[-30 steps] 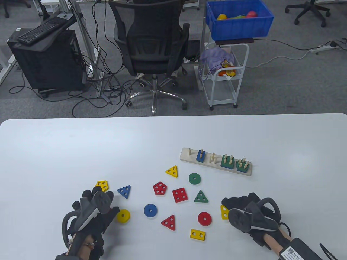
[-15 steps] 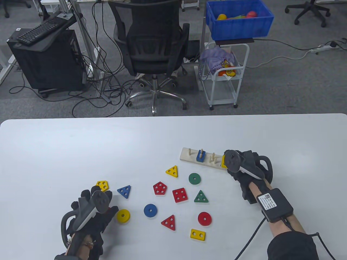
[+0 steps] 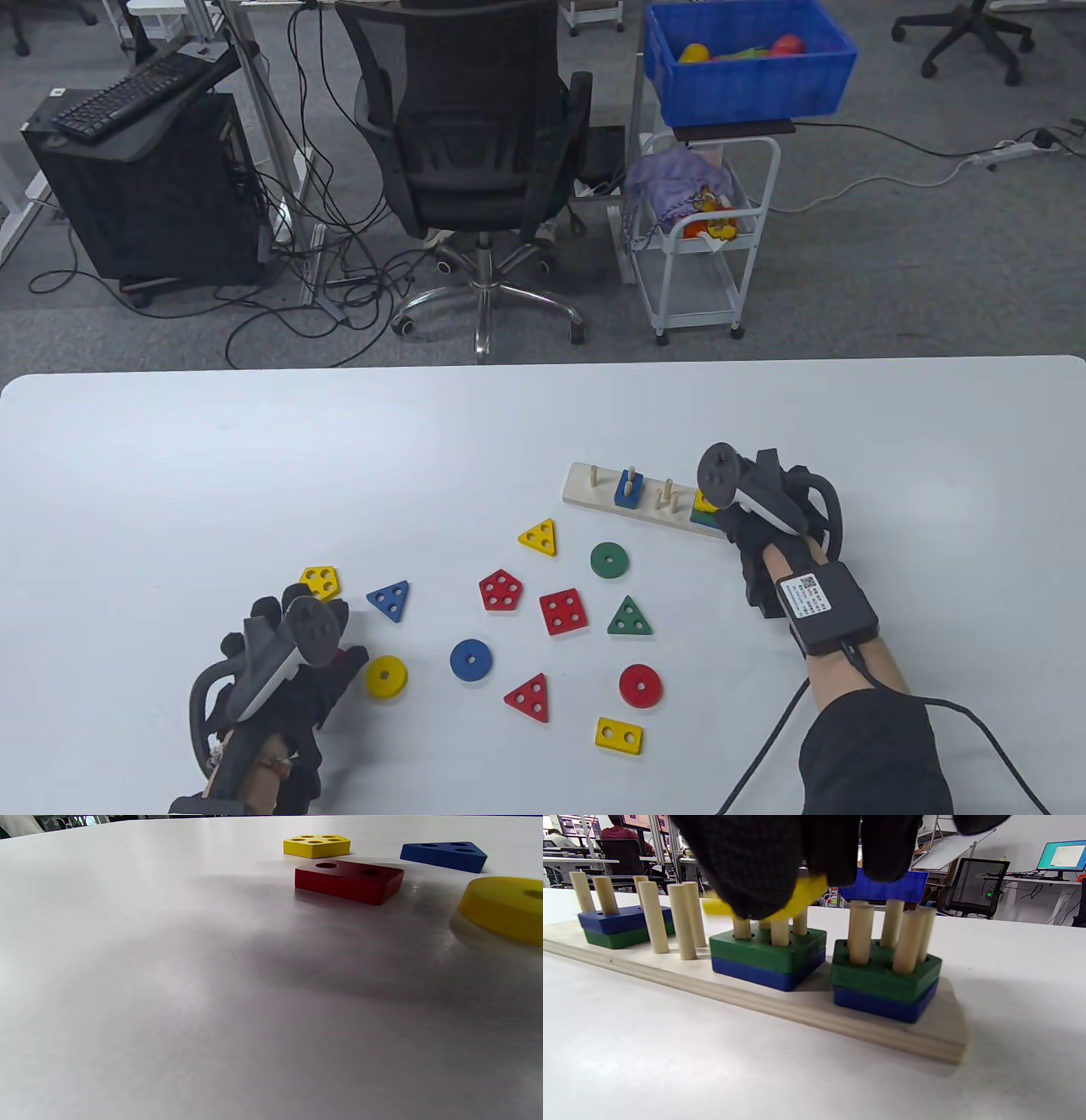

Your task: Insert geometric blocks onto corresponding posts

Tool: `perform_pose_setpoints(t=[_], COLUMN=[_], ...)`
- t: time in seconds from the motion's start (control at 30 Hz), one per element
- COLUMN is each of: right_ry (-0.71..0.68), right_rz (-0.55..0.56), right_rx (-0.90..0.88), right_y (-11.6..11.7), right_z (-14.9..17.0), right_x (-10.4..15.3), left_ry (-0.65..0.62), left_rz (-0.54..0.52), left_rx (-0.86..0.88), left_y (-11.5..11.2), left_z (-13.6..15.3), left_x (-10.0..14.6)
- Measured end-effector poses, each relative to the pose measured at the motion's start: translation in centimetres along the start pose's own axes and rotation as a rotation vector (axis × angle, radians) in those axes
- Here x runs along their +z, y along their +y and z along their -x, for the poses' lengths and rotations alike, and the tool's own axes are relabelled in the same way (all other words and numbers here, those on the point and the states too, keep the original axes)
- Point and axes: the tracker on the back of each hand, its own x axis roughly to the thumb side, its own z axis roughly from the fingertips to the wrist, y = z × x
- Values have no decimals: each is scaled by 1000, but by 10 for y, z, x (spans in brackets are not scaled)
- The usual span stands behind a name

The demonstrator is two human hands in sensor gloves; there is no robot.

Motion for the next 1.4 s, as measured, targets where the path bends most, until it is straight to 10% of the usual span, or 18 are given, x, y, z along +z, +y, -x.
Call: perform_pose_setpoints(t=[0.8,1.4], right_ry=[-513,-603], right_rz=[-39,-2], right_rx=[122,234], right_y=[17,41], right_z=[-81,-119], right_x=[100,100], left_ry=[-23,-23], left_rz=[-2,-6], left_rx=[-7,2], left_y=[-1,0], left_z=[-4,-5], left_x=[1,1])
